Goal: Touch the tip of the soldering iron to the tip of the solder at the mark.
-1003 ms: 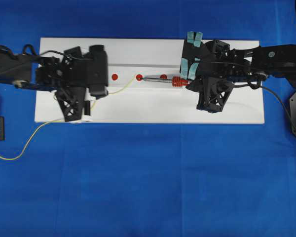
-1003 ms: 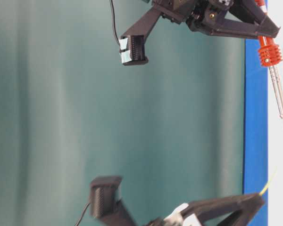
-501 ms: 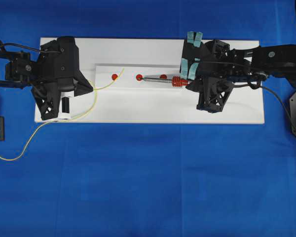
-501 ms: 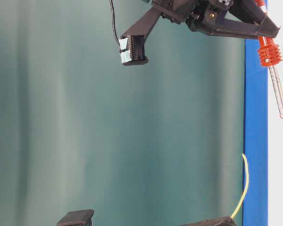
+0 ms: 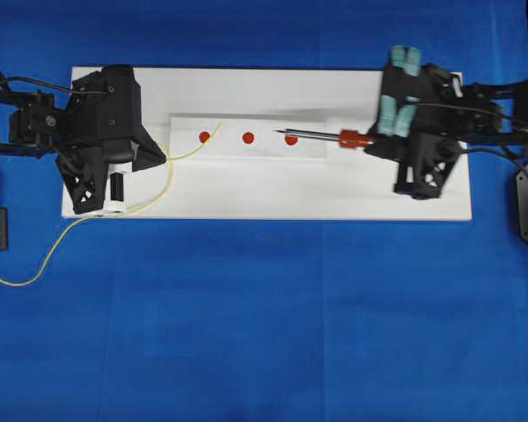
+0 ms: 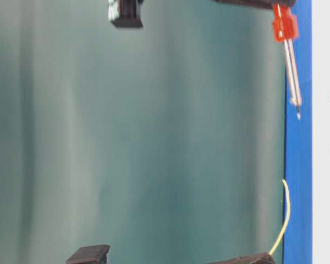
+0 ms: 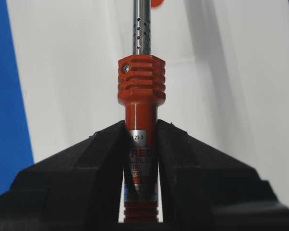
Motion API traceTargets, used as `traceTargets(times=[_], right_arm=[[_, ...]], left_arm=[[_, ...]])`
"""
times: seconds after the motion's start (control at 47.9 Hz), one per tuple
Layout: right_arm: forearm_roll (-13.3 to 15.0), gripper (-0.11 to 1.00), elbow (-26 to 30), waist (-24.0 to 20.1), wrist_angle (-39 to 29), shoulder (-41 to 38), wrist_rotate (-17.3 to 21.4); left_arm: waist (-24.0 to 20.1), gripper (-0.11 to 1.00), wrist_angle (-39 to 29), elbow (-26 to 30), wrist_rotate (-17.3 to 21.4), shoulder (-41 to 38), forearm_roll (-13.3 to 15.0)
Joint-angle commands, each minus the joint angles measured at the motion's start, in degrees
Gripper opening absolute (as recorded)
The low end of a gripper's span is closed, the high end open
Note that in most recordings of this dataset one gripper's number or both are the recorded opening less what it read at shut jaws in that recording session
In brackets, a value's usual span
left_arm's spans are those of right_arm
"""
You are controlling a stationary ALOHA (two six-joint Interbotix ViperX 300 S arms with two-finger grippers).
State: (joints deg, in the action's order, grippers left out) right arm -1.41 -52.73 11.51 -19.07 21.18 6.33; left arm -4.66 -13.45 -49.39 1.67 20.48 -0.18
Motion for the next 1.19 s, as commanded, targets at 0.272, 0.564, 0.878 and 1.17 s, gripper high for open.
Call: traceTargets(times=[0.272,0.564,0.878,1.17], right_arm=[[0.0,0.06,-4.6,1.1,0.4,8.2,0.1],[-0.1,0.06,-4.7,1.2,0.5,7.8,0.1],[-0.1,0.06,-4.7,1.2,0.8,7.5,0.1],[-0.1,0.06,-4.7,1.2,0.9,6.9,0.1]], left_arm=[[0.0,0.02,0.4,0.7,-0.4,0.6,-0.1],[1.0,0.02,2.8,4.7,0.0,-3.8,-0.1],[1.8,0.02,2.7,14.7,0.5,-17.1,-0.2],[1.6,0.02,4.2,17.0,1.4,-22.7,-0.3]])
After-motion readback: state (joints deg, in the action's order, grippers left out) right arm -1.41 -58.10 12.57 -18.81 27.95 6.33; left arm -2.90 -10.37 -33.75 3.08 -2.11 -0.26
